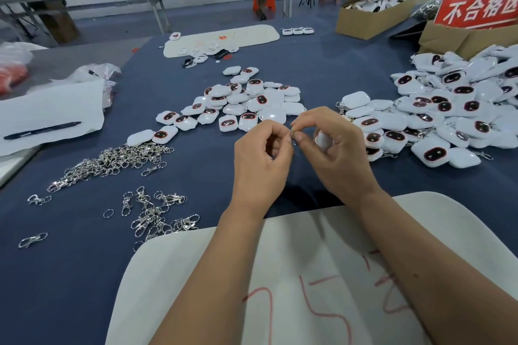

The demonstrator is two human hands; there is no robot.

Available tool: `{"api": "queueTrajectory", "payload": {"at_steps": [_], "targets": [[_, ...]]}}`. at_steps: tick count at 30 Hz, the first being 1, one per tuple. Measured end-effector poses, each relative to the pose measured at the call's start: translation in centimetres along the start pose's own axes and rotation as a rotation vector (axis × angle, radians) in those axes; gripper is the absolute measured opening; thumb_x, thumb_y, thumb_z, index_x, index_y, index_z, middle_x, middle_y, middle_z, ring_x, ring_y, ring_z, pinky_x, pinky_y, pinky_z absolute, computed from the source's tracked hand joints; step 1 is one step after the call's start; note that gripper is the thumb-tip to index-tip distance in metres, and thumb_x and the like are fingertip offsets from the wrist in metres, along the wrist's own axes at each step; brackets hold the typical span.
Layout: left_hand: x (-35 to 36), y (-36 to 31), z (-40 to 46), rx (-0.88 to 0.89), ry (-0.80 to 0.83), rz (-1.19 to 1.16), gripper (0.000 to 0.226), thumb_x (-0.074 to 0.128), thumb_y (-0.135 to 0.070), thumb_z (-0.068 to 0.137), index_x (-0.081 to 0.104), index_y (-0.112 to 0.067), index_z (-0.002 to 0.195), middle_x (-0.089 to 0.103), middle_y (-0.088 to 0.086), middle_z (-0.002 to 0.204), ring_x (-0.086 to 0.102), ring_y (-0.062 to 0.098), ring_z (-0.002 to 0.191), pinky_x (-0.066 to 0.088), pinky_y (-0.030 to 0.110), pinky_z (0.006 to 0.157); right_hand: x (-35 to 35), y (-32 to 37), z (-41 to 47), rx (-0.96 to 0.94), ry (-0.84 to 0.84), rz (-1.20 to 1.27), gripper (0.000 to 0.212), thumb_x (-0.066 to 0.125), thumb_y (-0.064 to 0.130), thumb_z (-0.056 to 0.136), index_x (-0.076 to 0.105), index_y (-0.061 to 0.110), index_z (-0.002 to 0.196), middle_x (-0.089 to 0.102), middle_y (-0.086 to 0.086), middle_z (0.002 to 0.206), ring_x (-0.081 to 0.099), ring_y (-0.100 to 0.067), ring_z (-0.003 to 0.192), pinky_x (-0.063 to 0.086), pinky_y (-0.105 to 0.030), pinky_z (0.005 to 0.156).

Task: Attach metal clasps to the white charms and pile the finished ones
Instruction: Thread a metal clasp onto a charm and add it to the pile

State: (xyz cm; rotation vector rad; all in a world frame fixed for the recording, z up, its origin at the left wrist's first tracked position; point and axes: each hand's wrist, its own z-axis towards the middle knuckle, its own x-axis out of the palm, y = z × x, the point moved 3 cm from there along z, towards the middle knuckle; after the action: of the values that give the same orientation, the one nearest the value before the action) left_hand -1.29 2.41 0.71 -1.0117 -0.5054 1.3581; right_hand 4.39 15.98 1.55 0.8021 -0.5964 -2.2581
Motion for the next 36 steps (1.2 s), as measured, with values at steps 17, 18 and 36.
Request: {"api": "queueTrajectory", "payload": {"at_steps": [17, 18, 36], "targets": [[0.2, 0.7, 0.2, 0.041, 0.158, 0.223, 0.019, 0.060, -0.012, 0.089, 0.061, -0.026, 0.077, 0.063, -0.010, 0.075, 0.058, 0.015, 0.069, 0.045, 0.020, 0.060, 0.0, -2.7, -0.1, 0.631, -0.122, 0.221, 0.019, 0.046, 0.032, 0.094, 0.049, 0.014, 0.096, 0.044, 0.008, 0.072, 0.040, -0.011, 0.067, 0.036, -0.032, 0.062], [0.1, 0.7, 0.2, 0.041, 0.160, 0.219, 0.018, 0.061, -0.012, 0.089, 0.061, -0.026, 0.077, 0.063, -0.010, 0.075, 0.058, 0.014, 0.069, 0.044, 0.017, 0.060, 0.0, -2.9, -0.2, 0.633, -0.098, 0.197, 0.012, 0.051, 0.025, 0.092, 0.050, 0.017, 0.100, 0.044, 0.008, 0.070, 0.040, -0.010, 0.064, 0.036, -0.030, 0.060], [0.5, 0.7, 0.0, 0.082, 0.262, 0.276, 0.016, 0.060, -0.012, 0.089, 0.061, -0.026, 0.081, 0.061, -0.011, 0.079, 0.057, 0.016, 0.074, 0.049, 0.034, 0.067, 0.1, -2.7, 0.1, 0.540, -0.036, 0.107, 0.018, 0.057, 0.015, 0.092, 0.067, 0.011, 0.077, 0.068, -0.006, 0.077, 0.054, -0.010, 0.070, 0.045, -0.032, 0.065]]}}
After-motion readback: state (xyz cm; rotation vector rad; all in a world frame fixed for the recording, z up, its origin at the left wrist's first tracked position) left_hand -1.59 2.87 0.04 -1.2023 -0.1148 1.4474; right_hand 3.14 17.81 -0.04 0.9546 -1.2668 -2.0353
